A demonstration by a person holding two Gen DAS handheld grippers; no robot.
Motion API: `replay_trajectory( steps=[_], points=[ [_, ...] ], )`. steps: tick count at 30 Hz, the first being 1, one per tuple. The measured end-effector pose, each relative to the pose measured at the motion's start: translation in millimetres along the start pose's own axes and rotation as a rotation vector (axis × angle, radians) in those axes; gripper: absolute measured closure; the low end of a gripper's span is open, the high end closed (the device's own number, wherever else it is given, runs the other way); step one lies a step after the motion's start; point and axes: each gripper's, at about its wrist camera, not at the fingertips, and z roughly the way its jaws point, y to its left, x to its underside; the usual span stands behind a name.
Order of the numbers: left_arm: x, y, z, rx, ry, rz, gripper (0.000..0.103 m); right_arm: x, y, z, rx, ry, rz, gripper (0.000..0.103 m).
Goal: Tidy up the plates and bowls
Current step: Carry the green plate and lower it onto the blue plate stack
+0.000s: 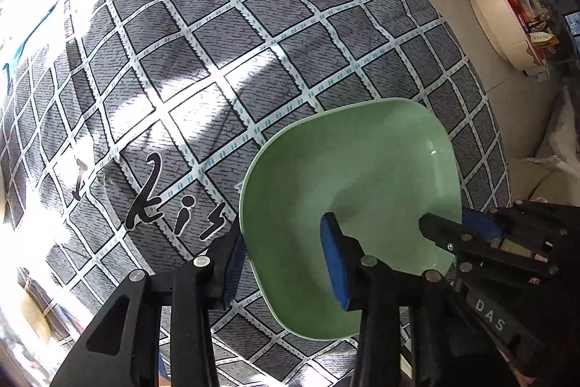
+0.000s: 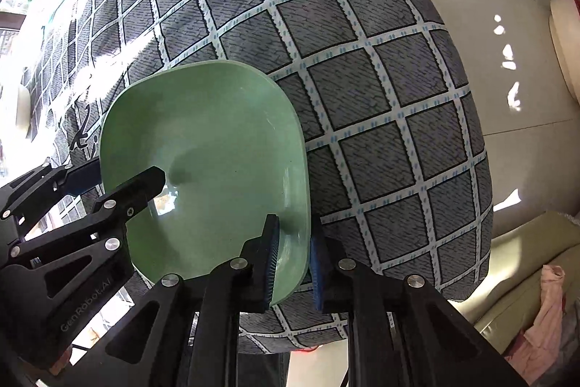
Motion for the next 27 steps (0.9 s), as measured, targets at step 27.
replay_trajectory(
  steps=[27],
  points=[
    [155.2, 167.0, -11.3, -0.074, 0.023, -0.382, 0.059, 72.5, 268.3, 40.3, 0.051, 0.148, -0.521, 0.084]
  ],
)
